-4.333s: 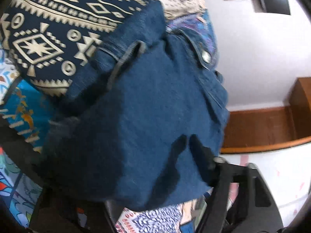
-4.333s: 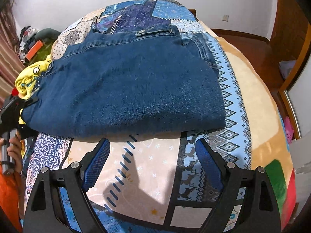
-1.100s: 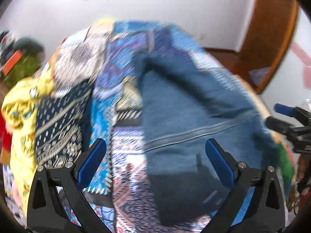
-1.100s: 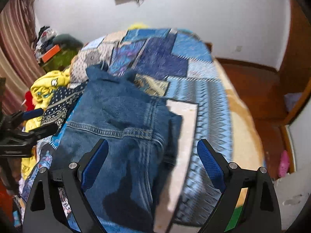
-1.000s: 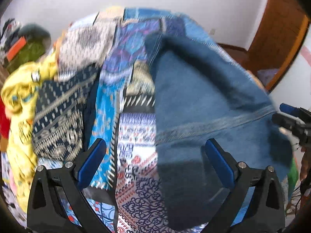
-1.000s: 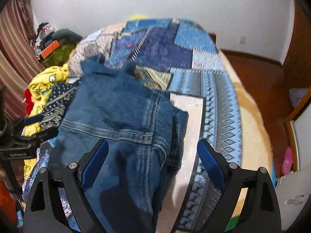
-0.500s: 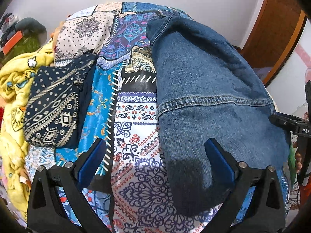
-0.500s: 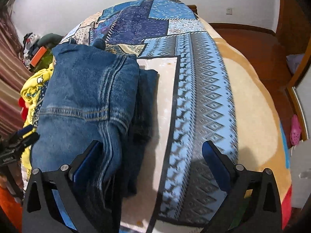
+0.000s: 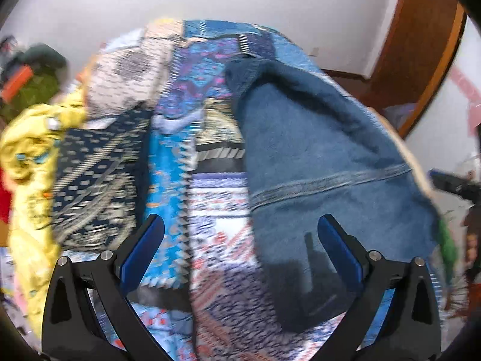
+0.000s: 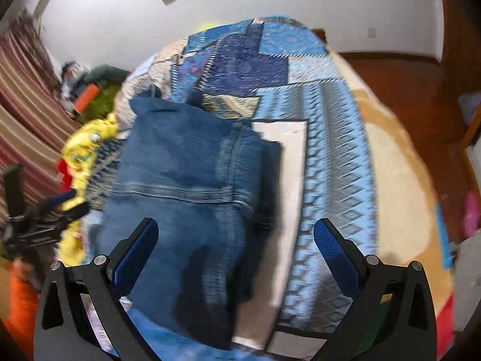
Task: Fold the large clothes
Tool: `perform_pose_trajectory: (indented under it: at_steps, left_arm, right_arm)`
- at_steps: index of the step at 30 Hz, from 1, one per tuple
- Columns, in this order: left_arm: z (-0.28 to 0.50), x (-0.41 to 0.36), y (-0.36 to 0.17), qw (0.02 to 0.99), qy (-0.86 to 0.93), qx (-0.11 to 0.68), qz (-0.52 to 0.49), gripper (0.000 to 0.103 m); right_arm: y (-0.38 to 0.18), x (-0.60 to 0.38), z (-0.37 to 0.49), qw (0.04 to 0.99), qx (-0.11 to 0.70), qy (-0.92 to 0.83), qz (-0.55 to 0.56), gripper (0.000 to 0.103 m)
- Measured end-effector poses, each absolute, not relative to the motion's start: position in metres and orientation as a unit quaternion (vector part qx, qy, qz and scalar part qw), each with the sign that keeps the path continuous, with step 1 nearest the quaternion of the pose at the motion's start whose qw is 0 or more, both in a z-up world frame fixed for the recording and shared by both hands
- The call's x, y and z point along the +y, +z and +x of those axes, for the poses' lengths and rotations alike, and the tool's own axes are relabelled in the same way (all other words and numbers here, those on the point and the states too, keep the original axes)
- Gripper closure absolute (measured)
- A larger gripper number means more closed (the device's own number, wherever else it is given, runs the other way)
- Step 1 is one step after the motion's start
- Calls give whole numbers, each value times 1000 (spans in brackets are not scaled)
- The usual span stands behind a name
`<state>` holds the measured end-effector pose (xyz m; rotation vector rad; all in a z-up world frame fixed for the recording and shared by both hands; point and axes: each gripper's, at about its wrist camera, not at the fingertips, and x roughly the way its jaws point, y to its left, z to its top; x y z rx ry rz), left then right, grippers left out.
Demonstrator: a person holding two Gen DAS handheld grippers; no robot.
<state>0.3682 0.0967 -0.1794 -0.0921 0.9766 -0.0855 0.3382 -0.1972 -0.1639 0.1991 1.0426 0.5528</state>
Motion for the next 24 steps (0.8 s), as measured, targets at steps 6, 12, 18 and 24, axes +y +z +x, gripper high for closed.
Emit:
perform_pose_trajectory:
  at_steps: [6, 12, 18, 24]
  left_arm:
    - [409, 103, -217, 834, -95, 527, -133, 1]
    - [437, 104, -253, 795, -136, 557, -198, 0]
    - [450, 105, -264, 777, -163, 560, -237, 0]
    - [457, 96, -264, 764, -183, 556, -272, 20]
  right_arm:
    - [-202, -186, 363, 788, 539, 274, 119, 0]
    - [-237, -174, 394, 737, 582, 305, 159, 0]
    - [-244, -150, 410, 720, 580, 342, 170, 0]
    - [-243, -155, 409, 719, 576, 336, 195, 17]
